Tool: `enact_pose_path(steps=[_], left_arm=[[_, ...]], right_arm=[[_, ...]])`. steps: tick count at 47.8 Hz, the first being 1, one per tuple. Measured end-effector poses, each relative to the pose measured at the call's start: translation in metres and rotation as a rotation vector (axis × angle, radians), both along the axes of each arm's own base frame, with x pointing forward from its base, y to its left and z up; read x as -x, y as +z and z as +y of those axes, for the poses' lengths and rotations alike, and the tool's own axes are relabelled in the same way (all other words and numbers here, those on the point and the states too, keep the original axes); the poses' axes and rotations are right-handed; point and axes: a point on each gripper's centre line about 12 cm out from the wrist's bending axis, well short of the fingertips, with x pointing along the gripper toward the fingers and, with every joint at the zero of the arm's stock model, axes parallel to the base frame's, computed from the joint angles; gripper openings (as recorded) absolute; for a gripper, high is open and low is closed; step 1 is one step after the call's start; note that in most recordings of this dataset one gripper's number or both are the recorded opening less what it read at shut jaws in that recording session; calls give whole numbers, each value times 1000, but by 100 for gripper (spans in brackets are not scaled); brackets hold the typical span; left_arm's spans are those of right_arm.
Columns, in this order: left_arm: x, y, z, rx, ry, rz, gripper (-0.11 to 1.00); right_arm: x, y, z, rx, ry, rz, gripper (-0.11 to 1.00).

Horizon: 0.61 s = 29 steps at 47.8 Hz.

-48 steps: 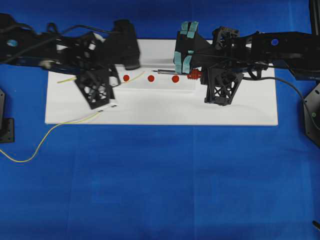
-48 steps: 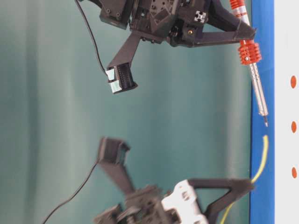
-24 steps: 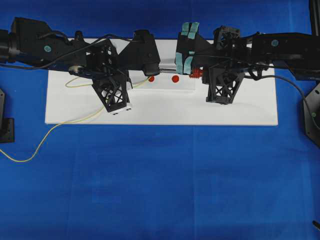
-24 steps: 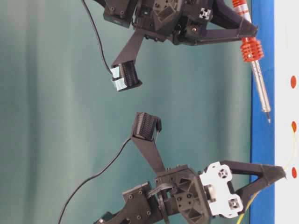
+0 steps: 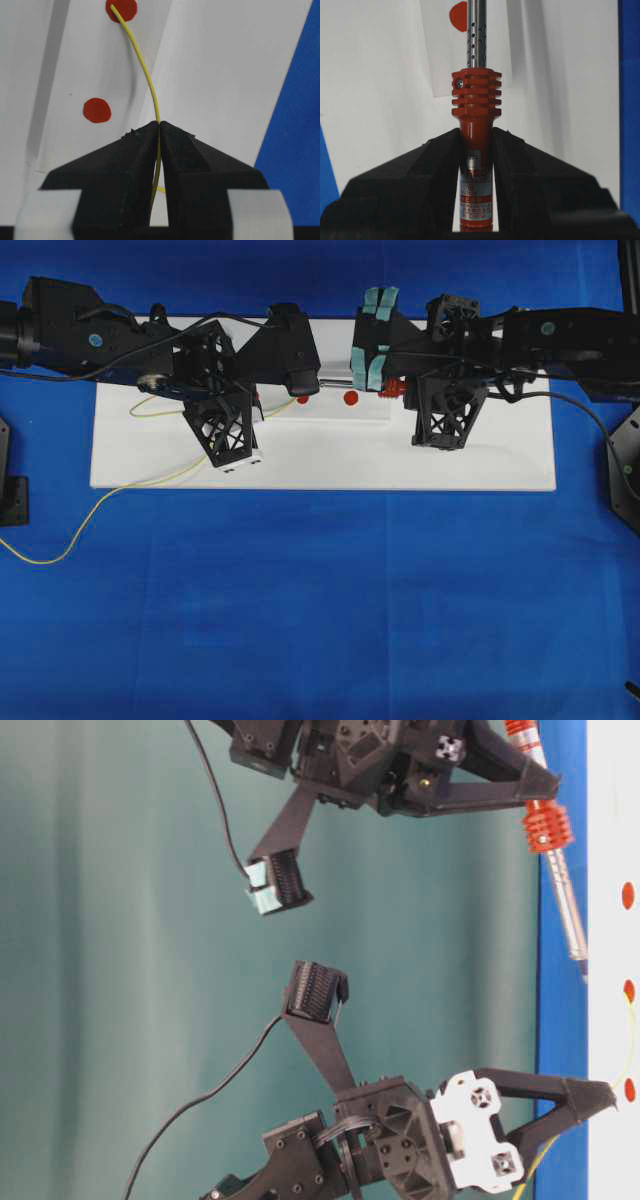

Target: Touch the tip of the soldering iron to the tip of the solder at the mark.

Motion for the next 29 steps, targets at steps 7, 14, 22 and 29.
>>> enact_pose_path(steps=[7, 14, 22, 29], left_arm=[[0, -1, -2, -1, -7, 5, 2], [0, 0, -3, -1, -10, 3, 2], [0, 0, -3, 0, -10, 8, 2], [1, -1, -3, 1, -10, 15, 2]], right_arm=[[-1, -6, 0, -3, 0, 16, 6], [-2, -9, 0, -4, 2, 24, 6], [-6, -15, 3, -7, 11, 31, 6], [-10, -17, 5, -7, 21, 30, 6]])
